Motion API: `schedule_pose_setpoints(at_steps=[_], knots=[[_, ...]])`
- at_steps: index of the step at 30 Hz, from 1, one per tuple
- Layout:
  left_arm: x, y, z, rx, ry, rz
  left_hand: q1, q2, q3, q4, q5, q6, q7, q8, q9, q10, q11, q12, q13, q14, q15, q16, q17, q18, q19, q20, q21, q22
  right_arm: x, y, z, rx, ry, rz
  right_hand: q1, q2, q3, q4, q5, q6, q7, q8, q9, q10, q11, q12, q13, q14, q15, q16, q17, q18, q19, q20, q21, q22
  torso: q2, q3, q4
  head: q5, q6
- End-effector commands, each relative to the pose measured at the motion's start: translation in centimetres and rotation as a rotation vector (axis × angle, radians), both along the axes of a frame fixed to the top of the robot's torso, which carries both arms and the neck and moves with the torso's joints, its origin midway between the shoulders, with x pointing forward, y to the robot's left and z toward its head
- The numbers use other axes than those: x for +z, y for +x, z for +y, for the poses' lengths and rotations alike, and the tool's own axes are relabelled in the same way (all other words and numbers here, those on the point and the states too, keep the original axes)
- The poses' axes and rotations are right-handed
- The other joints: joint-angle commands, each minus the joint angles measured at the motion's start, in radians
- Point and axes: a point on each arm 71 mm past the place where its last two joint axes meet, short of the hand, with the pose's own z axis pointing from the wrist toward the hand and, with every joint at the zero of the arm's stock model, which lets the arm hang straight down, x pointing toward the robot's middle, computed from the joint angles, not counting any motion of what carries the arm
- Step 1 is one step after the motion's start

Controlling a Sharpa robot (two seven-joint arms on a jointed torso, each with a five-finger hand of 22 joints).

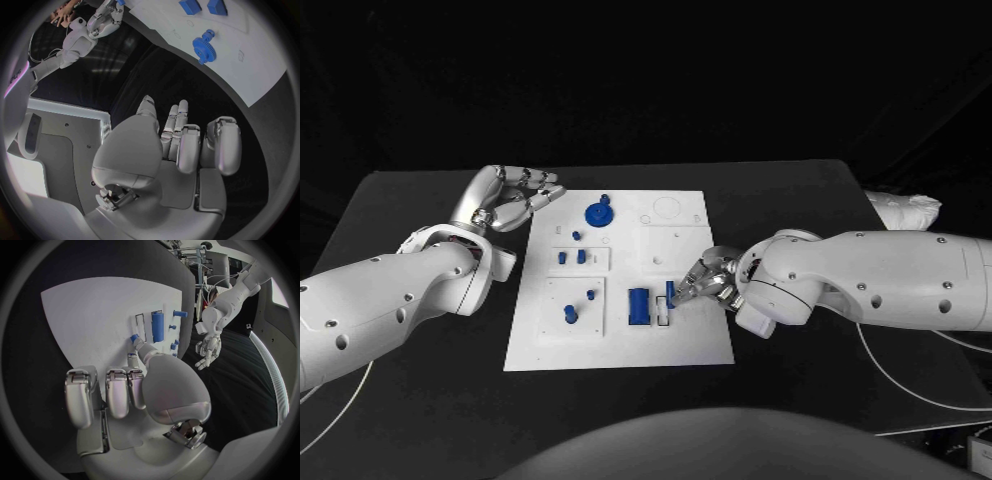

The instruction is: Assemble the parts on the task board

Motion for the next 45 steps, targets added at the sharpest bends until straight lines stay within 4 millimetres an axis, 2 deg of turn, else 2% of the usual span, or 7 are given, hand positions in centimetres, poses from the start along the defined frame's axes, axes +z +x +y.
schedule_pose_setpoints(at_steps=[1, 15, 21, 24, 28, 40, 45], knots=[[0.0, 0.0, -0.3, -0.017, 0.000, 0.003, 0.000, 0.009, -0.008, 0.000, 0.005, 0.003, -0.004, -0.001, 0.001, 0.004, -0.001, 0.004, -0.001, 0.079, 0.000, -0.006, 0.173, 0.000, 0.034, 0.002, -0.006, 0.223, -0.8, -0.4, -0.4, -0.019, -0.010, 0.044, -0.001, -0.009, -0.002, -0.007, 0.003, -0.001, 0.005, -0.009, -0.003, 0.105, -0.004, -0.005, 0.260, 0.106, -0.007, 0.004, 0.263, -0.007, 0.103, -0.007, 0.004, 0.263, 0.000, 0.0000, 0.0002, 0.000, 0.000], [0.0, 0.0, -0.2, -0.016, 0.002, 0.005, 0.000, 0.009, -0.008, 0.000, 0.005, 0.003, -0.004, -0.001, 0.001, 0.004, -0.001, 0.004, -0.001, 0.079, 0.000, -0.006, 0.173, 0.000, 0.034, 0.002, -0.006, 0.223, -1.0, -0.5, -0.1, -0.003, -0.005, 0.075, -0.008, -0.018, -0.010, -0.007, -0.004, -0.023, 0.004, -0.040, -0.012, 0.105, -0.004, -0.005, 0.260, 0.106, -0.008, 0.004, 0.263, -0.007, 0.103, -0.009, 0.004, 0.263, 0.000, 0.0000, 0.0005, -0.001, 0.000], [0.0, 0.0, -0.2, -0.015, 0.003, 0.005, 0.000, 0.009, -0.008, 0.000, 0.005, 0.003, -0.004, -0.001, 0.001, 0.004, -0.001, 0.004, -0.001, 0.079, 0.000, -0.006, 0.173, 0.000, 0.034, 0.002, -0.006, 0.223, -1.1, -0.5, 0.2, 0.011, -0.010, 0.090, -0.024, -0.034, -0.026, 0.000, -0.015, -0.060, 0.005, -0.075, -0.016, 0.105, -0.004, -0.005, 0.260, 0.106, -0.010, 0.004, 0.263, -0.007, 0.103, -0.011, 0.004, 0.263, 0.000, -0.0005, 0.0001, -0.002, 0.000], [0.0, 0.0, -0.2, -0.016, 0.003, 0.005, 0.000, 0.009, -0.008, 0.000, 0.005, 0.003, -0.004, -0.001, 0.001, 0.004, -0.001, 0.004, -0.001, 0.079, 0.000, -0.006, 0.173, 0.000, 0.034, 0.002, -0.006, 0.223, -1.1, -0.5, 0.2, 0.012, -0.012, 0.093, -0.033, -0.041, -0.037, 0.007, -0.016, -0.089, 0.013, -0.097, -0.016, 0.105, 0.001, -0.005, 0.260, 0.106, -0.007, 0.004, 0.263, -0.007, 0.103, -0.010, 0.004, 0.263, 0.000, -0.0004, 0.0001, -0.002, 0.000], [0.0, 0.1, -0.2, -0.016, 0.003, 0.005, 0.000, 0.009, -0.008, 0.000, 0.005, 0.003, -0.004, -0.001, 0.001, 0.004, -0.001, 0.004, -0.001, 0.079, 0.000, -0.006, 0.173, 0.000, 0.034, 0.002, -0.006, 0.223, -1.1, -0.5, 0.3, 0.015, -0.013, 0.094, -0.035, -0.045, -0.045, 0.010, -0.018, -0.112, 0.023, -0.111, -0.015, 0.105, 0.008, -0.005, 0.260, 0.106, -0.002, 0.004, 0.263, -0.007, 0.103, -0.006, 0.004, 0.263, 0.000, 0.0003, -0.0001, -0.002, 0.000], [-0.1, 0.1, -0.2, -0.015, 0.004, 0.006, 0.002, 0.011, -0.009, 0.000, 0.006, 0.002, -0.004, -0.002, 0.001, 0.004, -0.001, 0.003, -0.001, 0.079, 0.000, -0.006, 0.173, 0.000, 0.034, 0.002, -0.006, 0.223, -1.1, -0.4, 0.9, 0.025, -0.008, 0.089, -0.034, -0.044, -0.046, 0.011, -0.017, -0.111, 0.023, -0.111, -0.013, 0.105, 0.009, -0.005, 0.260, 0.106, 0.000, 0.004, 0.263, -0.007, 0.103, -0.005, 0.004, 0.263, 0.000, -0.0002, 0.0007, -0.006, 0.000], [-0.1, 0.1, -0.2, -0.014, 0.005, 0.006, 0.002, 0.011, -0.009, 0.000, 0.006, 0.002, -0.004, -0.002, 0.001, 0.004, -0.001, 0.003, -0.001, 0.079, 0.000, -0.006, 0.173, 0.000, 0.034, 0.002, -0.006, 0.223, -1.2, -0.3, 1.1, 0.029, -0.010, 0.086, -0.036, -0.049, -0.055, 0.013, 0.009, -0.119, 0.031, -0.115, -0.012, 0.105, 0.016, -0.005, 0.260, 0.106, 0.006, 0.004, 0.263, -0.007, 0.103, 0.000, 0.004, 0.263, 0.000, -0.0003, 0.0003, -0.004, 0.000]])
